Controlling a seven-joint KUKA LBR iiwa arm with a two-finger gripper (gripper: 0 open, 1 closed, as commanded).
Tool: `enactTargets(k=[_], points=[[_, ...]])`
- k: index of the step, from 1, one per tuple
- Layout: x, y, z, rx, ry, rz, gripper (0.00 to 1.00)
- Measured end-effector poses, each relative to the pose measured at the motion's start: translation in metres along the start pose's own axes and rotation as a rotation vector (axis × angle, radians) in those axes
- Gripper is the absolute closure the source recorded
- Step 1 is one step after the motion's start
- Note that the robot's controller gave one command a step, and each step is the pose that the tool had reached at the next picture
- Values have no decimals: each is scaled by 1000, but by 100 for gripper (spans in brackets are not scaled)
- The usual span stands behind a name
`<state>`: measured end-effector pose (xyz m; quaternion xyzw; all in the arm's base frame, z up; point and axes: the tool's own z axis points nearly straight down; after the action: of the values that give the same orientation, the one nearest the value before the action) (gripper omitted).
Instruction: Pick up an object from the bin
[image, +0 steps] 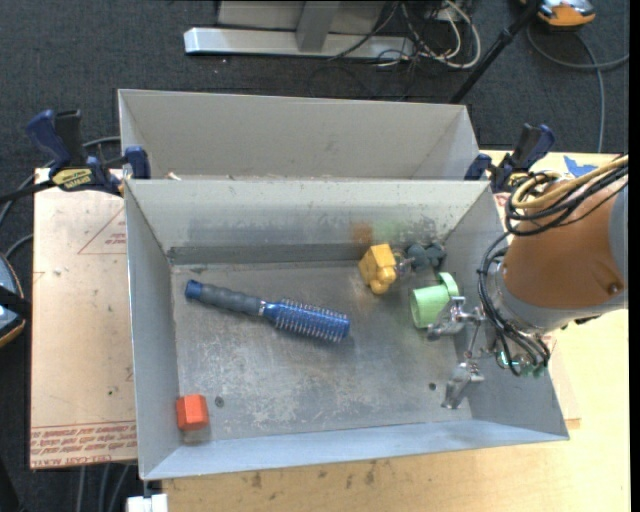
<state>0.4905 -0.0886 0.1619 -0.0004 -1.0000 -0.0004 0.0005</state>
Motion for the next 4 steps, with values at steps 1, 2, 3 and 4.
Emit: enactTargets(k=[1, 2, 3, 4], points=[[-7, 68, -16, -3, -5, 62, 0], [-50, 66, 72, -1, 2, -90, 0], [-61, 161, 80, -4, -6, -158, 0], [-93, 218, 87, 2, -6, -62, 0]])
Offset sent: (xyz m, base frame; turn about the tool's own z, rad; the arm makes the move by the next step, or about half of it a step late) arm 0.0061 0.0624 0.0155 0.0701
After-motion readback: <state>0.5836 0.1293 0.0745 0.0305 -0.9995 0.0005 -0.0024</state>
